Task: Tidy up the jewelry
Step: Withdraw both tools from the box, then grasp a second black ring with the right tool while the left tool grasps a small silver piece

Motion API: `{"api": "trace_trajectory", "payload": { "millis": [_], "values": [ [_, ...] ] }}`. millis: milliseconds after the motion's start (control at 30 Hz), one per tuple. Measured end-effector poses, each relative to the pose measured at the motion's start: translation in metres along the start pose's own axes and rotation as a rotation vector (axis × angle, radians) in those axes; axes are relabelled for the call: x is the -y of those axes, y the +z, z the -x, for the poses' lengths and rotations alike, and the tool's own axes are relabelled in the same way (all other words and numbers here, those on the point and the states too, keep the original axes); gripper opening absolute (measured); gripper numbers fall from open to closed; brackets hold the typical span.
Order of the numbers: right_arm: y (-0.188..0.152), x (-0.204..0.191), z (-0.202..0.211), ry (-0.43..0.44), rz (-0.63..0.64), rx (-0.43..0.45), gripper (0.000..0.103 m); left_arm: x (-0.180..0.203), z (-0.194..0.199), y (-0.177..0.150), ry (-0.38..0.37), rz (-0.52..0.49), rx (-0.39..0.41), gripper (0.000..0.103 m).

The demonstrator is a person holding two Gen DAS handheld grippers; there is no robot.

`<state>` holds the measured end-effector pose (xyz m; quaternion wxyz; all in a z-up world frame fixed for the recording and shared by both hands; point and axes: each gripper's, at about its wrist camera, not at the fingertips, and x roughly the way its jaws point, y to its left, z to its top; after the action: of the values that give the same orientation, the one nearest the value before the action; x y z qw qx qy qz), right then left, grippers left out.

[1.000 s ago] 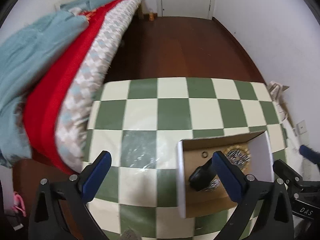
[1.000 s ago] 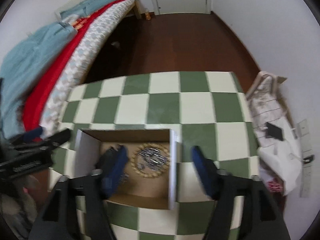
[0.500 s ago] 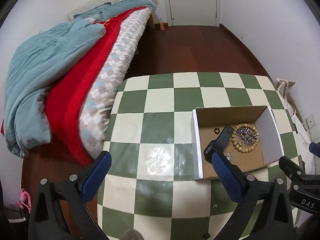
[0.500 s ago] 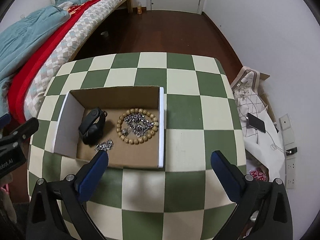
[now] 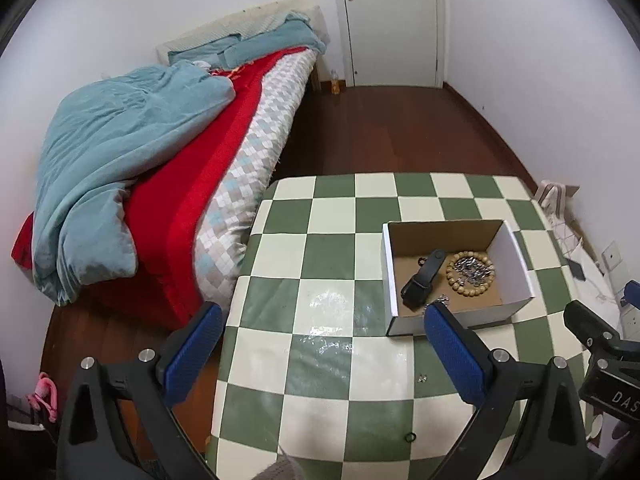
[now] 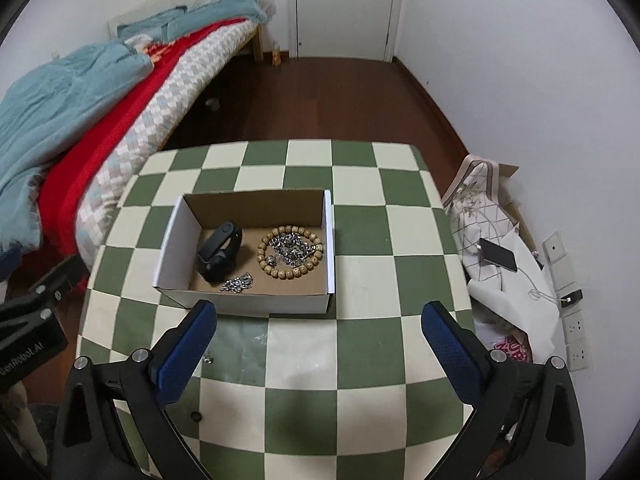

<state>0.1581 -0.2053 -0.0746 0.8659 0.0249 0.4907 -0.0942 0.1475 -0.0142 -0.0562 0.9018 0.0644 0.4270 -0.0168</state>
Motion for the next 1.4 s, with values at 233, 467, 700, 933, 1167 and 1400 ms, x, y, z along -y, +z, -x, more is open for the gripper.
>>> {"api": "trace_trajectory", "payload": {
  "millis": [233,467,700,933,1167,1400],
  "values": [
    [-0.013,0.002,0.050,-0.018,-0.008,0.093,0.103,-0.003,0.033,-0.010,-0.005,0.013,0.064,0.103],
    [-0.024,0.005,0.095,-0.023,-0.026,0.167,0.103,-0.012,0.056,-0.025,0.037,0.032,0.104,0.103],
    [-0.075,-0.003,0.076,0.057,-0.045,0.101,0.081,-0.019,0.020,-0.080,0.247,-0.044,0.046,0.103],
    [-0.136,-0.040,-0.010,0.223,-0.073,-0.043,0.065,-0.037,-0.046,-0.130,0.339,-0.097,-0.122,0.103],
    [-0.152,-0.086,-0.057,0.235,-0.013,-0.075,0.065,-0.049,-0.070,-0.147,0.338,-0.094,-0.196,0.103],
    [-0.158,-0.111,-0.071,0.174,0.062,-0.051,0.038,-0.049,-0.073,-0.147,0.319,-0.096,-0.212,0.103]
  ]
}}
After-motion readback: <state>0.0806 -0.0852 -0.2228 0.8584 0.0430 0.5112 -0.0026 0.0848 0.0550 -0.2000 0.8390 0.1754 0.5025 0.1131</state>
